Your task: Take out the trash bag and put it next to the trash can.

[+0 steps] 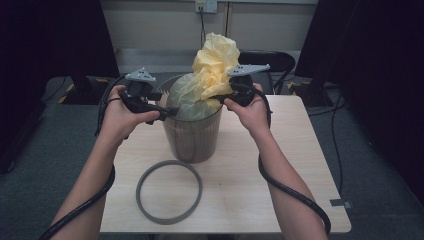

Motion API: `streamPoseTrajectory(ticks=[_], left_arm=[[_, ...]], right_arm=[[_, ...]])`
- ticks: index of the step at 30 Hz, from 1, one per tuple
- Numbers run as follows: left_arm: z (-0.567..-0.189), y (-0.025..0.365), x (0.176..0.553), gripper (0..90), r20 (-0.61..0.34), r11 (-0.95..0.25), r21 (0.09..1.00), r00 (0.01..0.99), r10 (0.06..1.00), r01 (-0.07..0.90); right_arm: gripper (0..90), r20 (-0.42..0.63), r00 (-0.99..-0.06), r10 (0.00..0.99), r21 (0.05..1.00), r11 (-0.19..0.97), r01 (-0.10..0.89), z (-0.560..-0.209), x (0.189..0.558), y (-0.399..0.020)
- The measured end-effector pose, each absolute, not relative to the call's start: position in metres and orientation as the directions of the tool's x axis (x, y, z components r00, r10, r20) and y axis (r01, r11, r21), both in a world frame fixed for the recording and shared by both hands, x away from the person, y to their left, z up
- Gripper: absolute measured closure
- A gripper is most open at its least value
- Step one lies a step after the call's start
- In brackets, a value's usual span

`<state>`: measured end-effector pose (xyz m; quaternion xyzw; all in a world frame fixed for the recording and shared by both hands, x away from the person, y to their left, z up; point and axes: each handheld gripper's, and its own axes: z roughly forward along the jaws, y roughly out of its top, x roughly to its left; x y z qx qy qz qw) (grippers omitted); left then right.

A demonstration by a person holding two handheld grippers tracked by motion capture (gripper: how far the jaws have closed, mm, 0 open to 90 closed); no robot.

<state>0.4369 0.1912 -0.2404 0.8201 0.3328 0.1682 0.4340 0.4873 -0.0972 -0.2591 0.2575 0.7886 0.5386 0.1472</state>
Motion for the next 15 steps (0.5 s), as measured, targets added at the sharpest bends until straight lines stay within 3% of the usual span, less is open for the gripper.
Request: streamPoseTrajectory(ticks=[15], left_arm=[[-0.254,0.200,0.430,16.9,-0.054,-0.374,0.826,0.719,0.693,0.423]], right_arm=[[86.0,0.034,-0.785,0.619,0.940,0.247,0.235,-0.247,0.477,-0.127]])
